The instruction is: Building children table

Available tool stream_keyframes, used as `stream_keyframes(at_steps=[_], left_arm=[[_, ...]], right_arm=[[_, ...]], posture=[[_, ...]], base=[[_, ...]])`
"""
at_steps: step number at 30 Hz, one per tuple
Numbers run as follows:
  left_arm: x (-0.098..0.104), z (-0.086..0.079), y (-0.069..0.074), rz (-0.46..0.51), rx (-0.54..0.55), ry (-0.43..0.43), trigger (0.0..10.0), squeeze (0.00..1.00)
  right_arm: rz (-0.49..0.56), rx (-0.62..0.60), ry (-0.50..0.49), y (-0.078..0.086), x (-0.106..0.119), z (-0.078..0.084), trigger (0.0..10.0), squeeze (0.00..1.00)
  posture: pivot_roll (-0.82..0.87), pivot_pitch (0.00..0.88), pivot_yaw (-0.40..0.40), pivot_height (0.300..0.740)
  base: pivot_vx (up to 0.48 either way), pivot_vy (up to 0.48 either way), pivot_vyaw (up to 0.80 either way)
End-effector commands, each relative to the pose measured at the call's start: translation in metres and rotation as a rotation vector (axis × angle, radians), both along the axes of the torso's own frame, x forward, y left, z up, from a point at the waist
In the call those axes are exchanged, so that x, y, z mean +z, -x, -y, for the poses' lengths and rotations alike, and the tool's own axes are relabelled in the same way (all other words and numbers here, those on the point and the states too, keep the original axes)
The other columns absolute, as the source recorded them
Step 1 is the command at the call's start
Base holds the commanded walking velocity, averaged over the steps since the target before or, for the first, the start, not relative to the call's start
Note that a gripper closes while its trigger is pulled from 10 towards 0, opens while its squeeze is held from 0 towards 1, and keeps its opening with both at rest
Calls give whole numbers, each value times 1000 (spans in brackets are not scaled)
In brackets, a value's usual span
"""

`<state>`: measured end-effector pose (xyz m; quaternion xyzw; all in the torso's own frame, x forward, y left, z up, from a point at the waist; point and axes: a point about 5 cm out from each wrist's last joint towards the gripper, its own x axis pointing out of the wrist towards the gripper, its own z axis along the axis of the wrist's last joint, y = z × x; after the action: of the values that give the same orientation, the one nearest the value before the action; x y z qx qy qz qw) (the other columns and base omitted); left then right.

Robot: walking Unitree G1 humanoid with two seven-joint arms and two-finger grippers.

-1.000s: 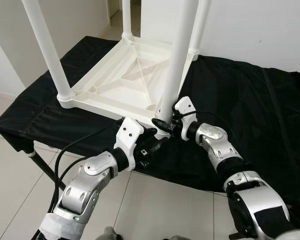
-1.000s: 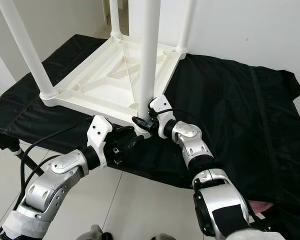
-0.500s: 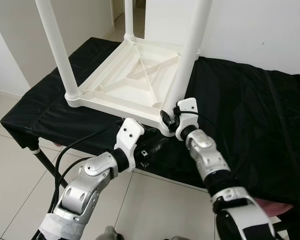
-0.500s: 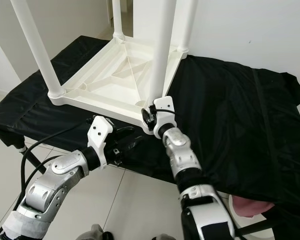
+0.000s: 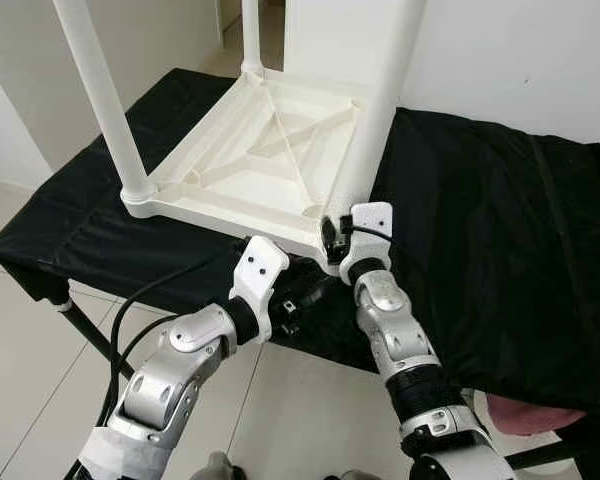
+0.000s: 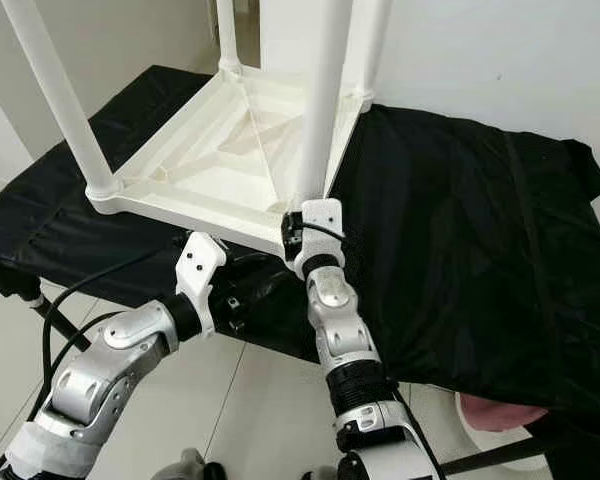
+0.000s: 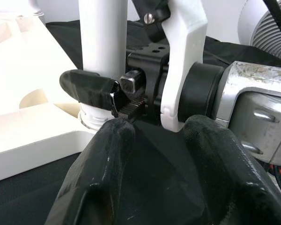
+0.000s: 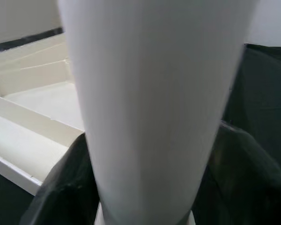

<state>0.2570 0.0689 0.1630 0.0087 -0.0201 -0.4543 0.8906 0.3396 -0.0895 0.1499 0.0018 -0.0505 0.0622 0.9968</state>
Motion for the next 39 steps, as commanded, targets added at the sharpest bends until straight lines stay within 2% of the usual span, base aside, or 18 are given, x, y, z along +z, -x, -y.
stream_keyframes(at_steps=[1,4,5,6,8,13,14,15,18,22,29,30,31,33,34,35,36,39], left_arm=[[-3,1,3,-11,-5,-7,10000,0],[-3,1,3,-11,-4,-6,10000,0],[-4,1,4,-13,-5,-8,10000,0],[-4,1,5,-14,-6,-8,10000,0],[-4,1,5,-15,-7,-9,10000,0],[-4,1,4,-14,-10,-11,10000,0],[-4,1,4,-14,-11,-12,10000,0],[-4,1,3,-14,-15,-11,10000,0],[-3,1,3,-14,-17,-11,10000,0],[-2,1,2,-11,-16,-11,10000,0],[-1,0,1,-8,-9,-11,10000,0],[-1,0,2,-9,-9,-11,10000,0],[-1,-1,2,-9,-9,-12,10000,0],[-1,-1,1,-9,-9,-13,10000,0],[-1,-1,1,-8,-9,-13,10000,0],[-1,-1,1,-8,-9,-13,10000,0],[-1,0,1,-7,-10,-13,10000,0],[0,0,1,-7,-8,-11,10000,0]], right_arm=[[12,0,-15,3,5,7,10000,1000],[14,33,-10,7,6,13,10000,1000],[14,113,2,12,7,22,10000,184],[17,178,13,14,8,26,10000,0],[21,272,33,16,8,35,10000,0],[26,352,86,17,10,47,10000,0],[16,403,102,15,9,51,10000,0],[1,507,182,13,8,57,10000,0],[-8,543,213,12,7,59,10000,0],[-42,705,282,1,4,46,10000,0],[-74,784,284,-11,1,25,10000,0],[-82,799,287,-13,0,21,8980,0],[-85,811,291,-15,-1,17,4902,0],[-89,821,297,-16,-1,13,4353,0],[-89,822,303,-18,-2,11,2353,0],[-89,822,303,-18,-2,11,2353,0],[-91,822,303,-19,-2,9,0,0],[-98,788,299,-22,-4,9,0,0]], posture=[[-35,30,-26,740],[-35,27,-29,740],[-35,27,-29,740],[-35,27,-29,740],[-35,27,-29,740],[-43,28,-22,740],[-43,28,-22,740],[-49,33,-15,740],[-49,33,-15,740],[-45,42,-2,740],[-35,39,0,740],[-35,39,0,740],[-35,37,1,740],[-35,37,1,740],[-35,37,1,740],[-35,37,1,740],[-35,37,1,740],[-35,37,1,740]], base=[[0,0,0],[0,0,0],[0,0,0],[0,0,0],[0,0,0],[0,0,0],[0,0,0],[0,0,0],[0,0,0],[0,0,0],[0,0,0],[0,0,0],[0,0,0],[0,0,0],[0,0,0],[0,0,0],[0,0,0],[0,0,0]])
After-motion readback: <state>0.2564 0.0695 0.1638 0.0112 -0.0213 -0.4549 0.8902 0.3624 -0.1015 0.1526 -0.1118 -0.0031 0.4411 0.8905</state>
